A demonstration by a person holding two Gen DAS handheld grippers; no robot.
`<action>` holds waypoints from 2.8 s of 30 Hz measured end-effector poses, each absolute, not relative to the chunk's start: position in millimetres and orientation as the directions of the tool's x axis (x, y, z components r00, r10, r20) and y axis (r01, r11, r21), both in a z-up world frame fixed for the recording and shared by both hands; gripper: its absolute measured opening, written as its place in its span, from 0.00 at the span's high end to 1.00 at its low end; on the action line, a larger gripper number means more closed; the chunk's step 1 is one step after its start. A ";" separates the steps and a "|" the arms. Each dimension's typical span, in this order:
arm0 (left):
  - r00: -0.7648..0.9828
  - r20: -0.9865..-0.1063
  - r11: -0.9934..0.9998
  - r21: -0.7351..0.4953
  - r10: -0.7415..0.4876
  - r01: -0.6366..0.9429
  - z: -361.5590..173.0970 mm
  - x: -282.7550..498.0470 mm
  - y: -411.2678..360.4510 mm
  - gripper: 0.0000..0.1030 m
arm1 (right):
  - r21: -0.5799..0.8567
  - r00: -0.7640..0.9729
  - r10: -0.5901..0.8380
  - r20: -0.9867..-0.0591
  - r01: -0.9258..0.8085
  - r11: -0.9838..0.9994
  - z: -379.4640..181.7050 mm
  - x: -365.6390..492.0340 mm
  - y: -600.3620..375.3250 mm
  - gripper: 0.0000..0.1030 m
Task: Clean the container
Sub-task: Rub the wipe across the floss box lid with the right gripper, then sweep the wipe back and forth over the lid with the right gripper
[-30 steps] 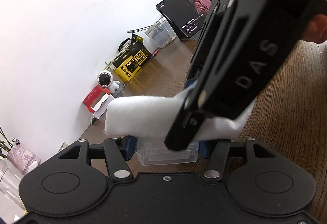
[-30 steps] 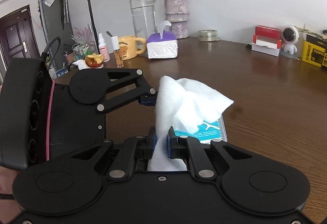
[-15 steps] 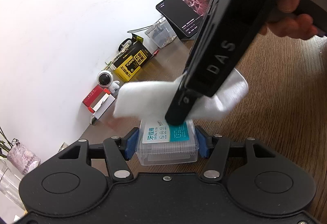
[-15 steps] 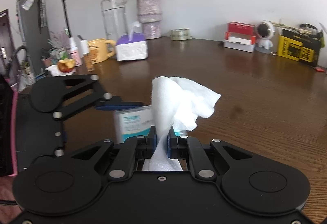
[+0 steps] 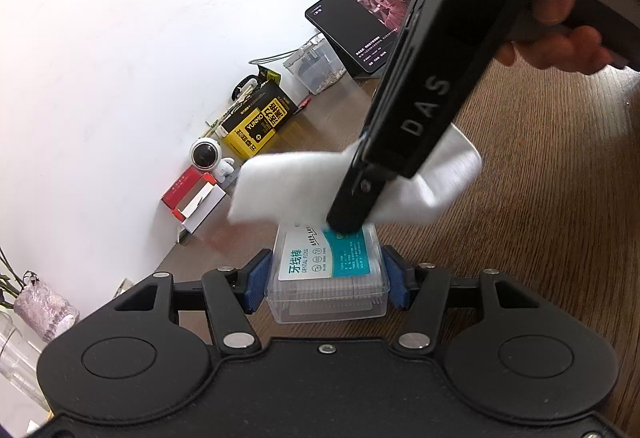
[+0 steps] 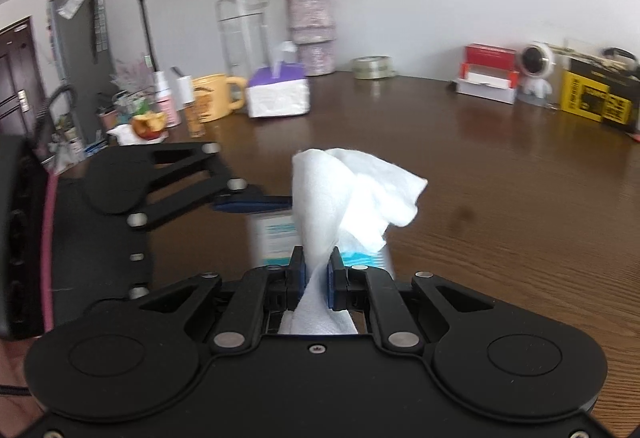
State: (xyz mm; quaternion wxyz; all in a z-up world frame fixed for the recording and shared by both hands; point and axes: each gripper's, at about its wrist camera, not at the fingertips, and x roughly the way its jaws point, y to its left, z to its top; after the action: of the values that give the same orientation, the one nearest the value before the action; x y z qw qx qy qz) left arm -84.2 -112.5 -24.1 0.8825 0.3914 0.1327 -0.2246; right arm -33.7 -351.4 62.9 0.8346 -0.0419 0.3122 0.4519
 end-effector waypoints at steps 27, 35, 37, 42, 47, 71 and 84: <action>0.864 -0.411 0.592 0.631 -0.292 0.500 -24.5 -84.0 -112.8 0.44 | 0.207 0.427 0.705 -0.566 -0.754 0.623 59.6 -28.9 -355.7 0.90; 0.864 -0.410 0.592 0.632 -0.292 0.500 -24.7 -84.1 -112.9 0.44 | 0.224 0.362 0.760 -0.540 -0.808 0.545 64.1 -44.8 -344.5 0.90; 0.864 -0.410 0.592 0.632 -0.292 0.500 -24.7 -84.0 -112.9 0.44 | 0.228 0.340 0.774 -0.534 -0.823 0.520 66.0 -49.3 -341.1 0.90; 0.864 -0.410 0.592 0.632 -0.292 0.500 -24.7 -83.9 -112.7 0.44 | 0.235 0.304 0.796 -0.524 -0.846 0.478 68.5 -56.3 -336.5 0.90; 0.864 -0.410 0.592 0.632 -0.292 0.500 -24.6 -83.7 -112.3 0.44 | 0.230 0.365 0.758 -0.541 -0.802 0.551 64.2 -42.7 -346.9 0.90; 0.864 -0.411 0.592 0.632 -0.292 0.500 -24.4 -83.1 -112.2 0.44 | 0.229 0.388 0.740 -0.550 -0.782 0.579 63.0 -36.7 -351.0 0.90; 0.864 -0.411 0.592 0.632 -0.291 0.500 -24.3 -83.4 -113.4 0.44 | 0.251 0.334 0.782 -0.527 -0.818 0.518 63.6 -52.8 -343.5 0.90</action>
State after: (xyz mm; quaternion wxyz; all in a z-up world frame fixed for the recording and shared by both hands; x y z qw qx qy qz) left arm -83.4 -113.4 -24.3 0.8821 0.3922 0.1330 -0.2243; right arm -52.8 -343.5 63.6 0.8160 -0.0295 0.3052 0.4899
